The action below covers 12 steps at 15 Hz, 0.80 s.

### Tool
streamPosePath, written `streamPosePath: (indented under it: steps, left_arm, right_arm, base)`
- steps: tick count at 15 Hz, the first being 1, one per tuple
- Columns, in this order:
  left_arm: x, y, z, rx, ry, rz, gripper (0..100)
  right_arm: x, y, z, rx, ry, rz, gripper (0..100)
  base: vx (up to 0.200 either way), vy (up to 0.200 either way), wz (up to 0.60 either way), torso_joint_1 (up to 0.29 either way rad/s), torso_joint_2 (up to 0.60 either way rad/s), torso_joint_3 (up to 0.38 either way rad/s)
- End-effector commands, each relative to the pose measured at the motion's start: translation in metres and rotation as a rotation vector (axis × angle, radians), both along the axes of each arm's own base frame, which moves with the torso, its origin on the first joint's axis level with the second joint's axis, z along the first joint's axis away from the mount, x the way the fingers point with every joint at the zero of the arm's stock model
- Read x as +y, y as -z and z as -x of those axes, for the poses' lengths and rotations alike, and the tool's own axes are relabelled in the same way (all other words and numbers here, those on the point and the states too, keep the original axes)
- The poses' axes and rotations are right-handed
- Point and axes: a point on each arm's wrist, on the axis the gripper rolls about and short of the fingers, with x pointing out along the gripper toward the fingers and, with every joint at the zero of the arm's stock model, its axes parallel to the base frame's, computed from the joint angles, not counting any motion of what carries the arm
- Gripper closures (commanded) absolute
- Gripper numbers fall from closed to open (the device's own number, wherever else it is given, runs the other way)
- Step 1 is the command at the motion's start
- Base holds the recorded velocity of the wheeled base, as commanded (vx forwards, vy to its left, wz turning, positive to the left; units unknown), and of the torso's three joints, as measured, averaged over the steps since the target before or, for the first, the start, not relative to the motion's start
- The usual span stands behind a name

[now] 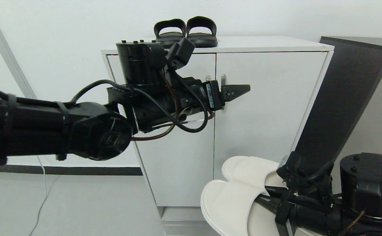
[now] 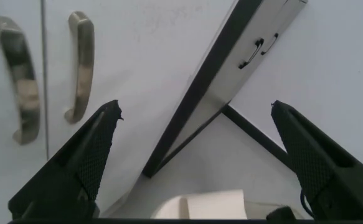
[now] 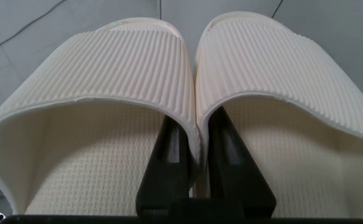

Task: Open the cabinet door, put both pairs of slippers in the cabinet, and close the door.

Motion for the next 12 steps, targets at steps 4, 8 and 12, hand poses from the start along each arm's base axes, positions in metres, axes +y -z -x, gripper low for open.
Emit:
streamPosePath:
  steps: [4, 8, 12]
  left_arm:
    - [-0.009, 0.014, -0.028, 0.041, -0.014, -0.009, 0]
    - [-0.006, 0.018, -0.043, 0.039, -0.043, -0.005, 0]
    - [-0.005, 0.022, -0.064, 0.035, -0.081, 0.002, 0]
  right_arm:
    - [0.0, -0.001, -0.001, -0.001, -0.005, -0.005, 100]
    - [-0.001, -0.002, -0.001, -0.001, -0.01, -0.01, 100]
    - [-0.001, -0.002, -0.001, -0.001, -0.01, -0.01, 100]
  base:
    - [0.0, 0.0, 0.0, 0.0, 0.0, 0.0]
    - [0.0, 0.0, 0.0, 0.0, 0.0, 0.0]
    - [0.0, 0.0, 0.0, 0.0, 0.0, 0.0]
